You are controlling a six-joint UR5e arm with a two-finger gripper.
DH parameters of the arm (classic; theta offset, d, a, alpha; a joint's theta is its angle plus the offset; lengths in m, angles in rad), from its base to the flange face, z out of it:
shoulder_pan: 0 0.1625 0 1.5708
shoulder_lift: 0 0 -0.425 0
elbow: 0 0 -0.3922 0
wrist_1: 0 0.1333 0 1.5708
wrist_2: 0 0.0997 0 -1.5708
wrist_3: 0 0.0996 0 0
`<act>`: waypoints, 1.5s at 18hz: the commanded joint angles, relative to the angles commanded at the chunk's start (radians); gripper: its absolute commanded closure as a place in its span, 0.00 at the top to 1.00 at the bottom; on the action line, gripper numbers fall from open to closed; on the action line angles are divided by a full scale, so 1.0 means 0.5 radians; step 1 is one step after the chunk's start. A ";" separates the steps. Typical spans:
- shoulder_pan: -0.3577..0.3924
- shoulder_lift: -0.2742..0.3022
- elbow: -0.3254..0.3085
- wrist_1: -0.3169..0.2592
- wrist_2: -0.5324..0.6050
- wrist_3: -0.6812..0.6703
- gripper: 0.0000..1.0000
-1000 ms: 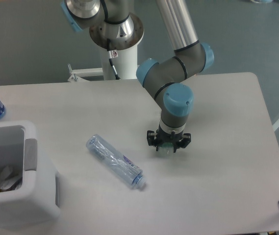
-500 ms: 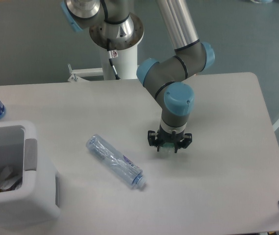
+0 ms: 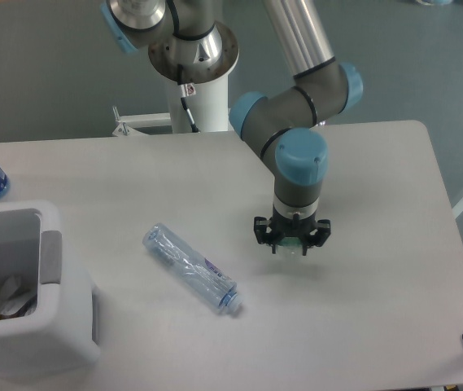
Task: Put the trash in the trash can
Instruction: 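Carry the held bottle over the white trash bin and release it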
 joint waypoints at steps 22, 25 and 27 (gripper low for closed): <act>-0.595 0.163 0.859 0.129 -0.452 -0.921 0.63; -0.693 0.169 0.908 0.129 -0.452 -0.918 0.63; -0.770 0.166 0.930 0.129 -0.452 -0.918 0.63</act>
